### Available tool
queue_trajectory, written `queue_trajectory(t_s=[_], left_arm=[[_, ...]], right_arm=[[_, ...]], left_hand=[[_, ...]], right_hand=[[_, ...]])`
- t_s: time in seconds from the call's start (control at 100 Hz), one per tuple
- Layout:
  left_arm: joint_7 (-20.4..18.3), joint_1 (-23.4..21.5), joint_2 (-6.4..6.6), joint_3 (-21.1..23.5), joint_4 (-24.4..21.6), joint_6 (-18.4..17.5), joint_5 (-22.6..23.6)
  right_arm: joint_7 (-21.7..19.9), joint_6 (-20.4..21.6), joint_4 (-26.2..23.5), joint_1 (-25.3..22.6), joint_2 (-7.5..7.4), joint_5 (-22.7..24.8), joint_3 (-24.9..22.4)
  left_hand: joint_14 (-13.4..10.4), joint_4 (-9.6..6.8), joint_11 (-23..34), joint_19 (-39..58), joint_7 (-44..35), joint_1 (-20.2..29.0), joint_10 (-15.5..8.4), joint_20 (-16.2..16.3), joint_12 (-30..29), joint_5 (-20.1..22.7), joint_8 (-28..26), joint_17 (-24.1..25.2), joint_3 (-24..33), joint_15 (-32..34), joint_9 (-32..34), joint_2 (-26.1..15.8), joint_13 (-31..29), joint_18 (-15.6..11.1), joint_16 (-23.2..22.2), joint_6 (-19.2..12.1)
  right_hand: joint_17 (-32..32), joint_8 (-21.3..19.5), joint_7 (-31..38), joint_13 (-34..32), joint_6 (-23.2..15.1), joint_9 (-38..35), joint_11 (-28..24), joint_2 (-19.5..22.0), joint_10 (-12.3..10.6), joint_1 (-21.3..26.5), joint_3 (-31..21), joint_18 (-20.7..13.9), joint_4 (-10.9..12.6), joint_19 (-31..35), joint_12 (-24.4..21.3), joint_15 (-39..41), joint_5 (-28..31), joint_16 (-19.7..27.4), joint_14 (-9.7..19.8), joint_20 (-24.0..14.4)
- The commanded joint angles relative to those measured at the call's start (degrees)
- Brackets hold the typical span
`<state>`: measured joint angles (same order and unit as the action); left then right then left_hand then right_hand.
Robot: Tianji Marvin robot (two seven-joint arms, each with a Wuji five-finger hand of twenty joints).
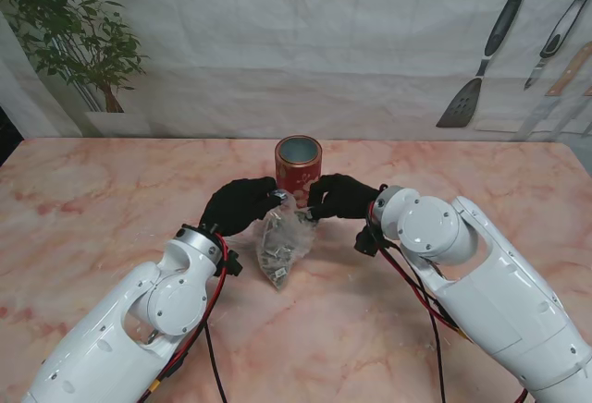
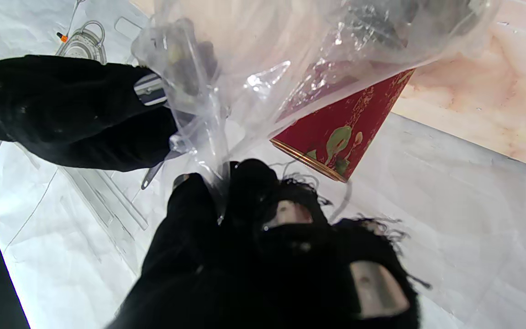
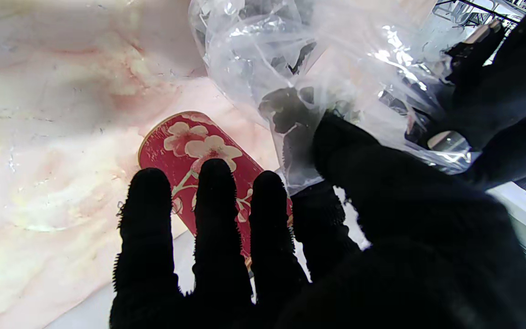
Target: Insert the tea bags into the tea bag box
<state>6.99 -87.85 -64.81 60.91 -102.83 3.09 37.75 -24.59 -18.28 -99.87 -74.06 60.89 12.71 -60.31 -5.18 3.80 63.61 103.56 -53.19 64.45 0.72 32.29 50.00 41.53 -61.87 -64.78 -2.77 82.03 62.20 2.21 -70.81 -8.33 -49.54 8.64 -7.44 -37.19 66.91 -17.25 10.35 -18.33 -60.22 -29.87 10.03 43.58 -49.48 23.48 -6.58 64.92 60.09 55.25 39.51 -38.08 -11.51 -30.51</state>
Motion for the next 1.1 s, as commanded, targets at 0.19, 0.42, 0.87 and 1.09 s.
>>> queue_trajectory(t_s=[0.19,0.42,0.87,1.09], left_arm=[[-0.52,-0.08,-0.07,0.77,-0.73,0.56,-0.19],[-0.57,-0.39,-0.06,1.13,-0.88,0.49,-0.40],[-0.58,-1.92,0.10,2.44,-1.58,-0.59,-0.15],[-1.00,-2.69,0.24,3.08,-1.74,-1.04,-0.26]], right_arm=[[0.46,-0.48,-2.42,-0.60,0.18,0.60,-1.61],[2.25,-0.89,-3.56,-0.79,0.66,0.06,-3.16],[6.74,-1.76,-1.51,0.91,2.20,-2.56,-3.89],[9.48,-2.81,-0.22,1.86,3.17,-4.32,-4.24]], left_hand=[[4.79,-2.08,5.36,14.55,-8.79,3.18,2.07,-0.59,1.52,4.50,-2.44,0.96,1.28,4.03,1.96,-2.56,-2.00,-12.02,-0.59,11.20],[4.79,-2.08,5.31,14.55,-9.06,3.16,2.17,-0.59,1.53,5.01,-2.39,0.96,1.27,4.03,1.93,-2.55,-2.00,-12.02,-0.59,11.44],[4.79,-2.08,5.32,14.55,-8.79,3.20,2.08,-0.59,1.55,4.84,-2.23,0.96,1.30,4.03,1.95,-2.52,-2.00,-12.02,-0.59,11.45],[4.79,-2.08,5.30,14.55,-8.78,3.20,2.12,-0.59,1.55,4.84,-2.22,0.96,1.29,4.03,1.96,-2.53,-2.00,-12.02,-0.59,11.45]], right_hand=[[-0.89,-1.12,0.59,-1.30,0.30,-1.19,-1.00,-0.29,0.38,1.33,-2.47,0.28,0.37,2.25,1.05,2.15,1.31,-1.03,0.10,-0.85],[-1.12,-1.08,0.45,-1.71,0.32,-1.80,-0.97,-0.21,0.51,1.66,-2.16,0.30,0.43,2.38,1.43,2.48,1.58,-1.28,-0.02,-1.08],[-1.26,-0.92,0.11,-2.37,0.45,-2.63,-0.71,-1.00,0.65,1.46,-2.91,0.26,-0.16,2.40,1.86,2.80,2.13,-1.65,-0.09,-1.40],[-1.26,-0.88,-0.21,-2.67,0.72,-3.21,-0.65,-1.11,0.73,1.55,-3.09,0.35,-0.34,2.37,2.16,2.94,2.45,-1.87,-0.21,-1.55]])
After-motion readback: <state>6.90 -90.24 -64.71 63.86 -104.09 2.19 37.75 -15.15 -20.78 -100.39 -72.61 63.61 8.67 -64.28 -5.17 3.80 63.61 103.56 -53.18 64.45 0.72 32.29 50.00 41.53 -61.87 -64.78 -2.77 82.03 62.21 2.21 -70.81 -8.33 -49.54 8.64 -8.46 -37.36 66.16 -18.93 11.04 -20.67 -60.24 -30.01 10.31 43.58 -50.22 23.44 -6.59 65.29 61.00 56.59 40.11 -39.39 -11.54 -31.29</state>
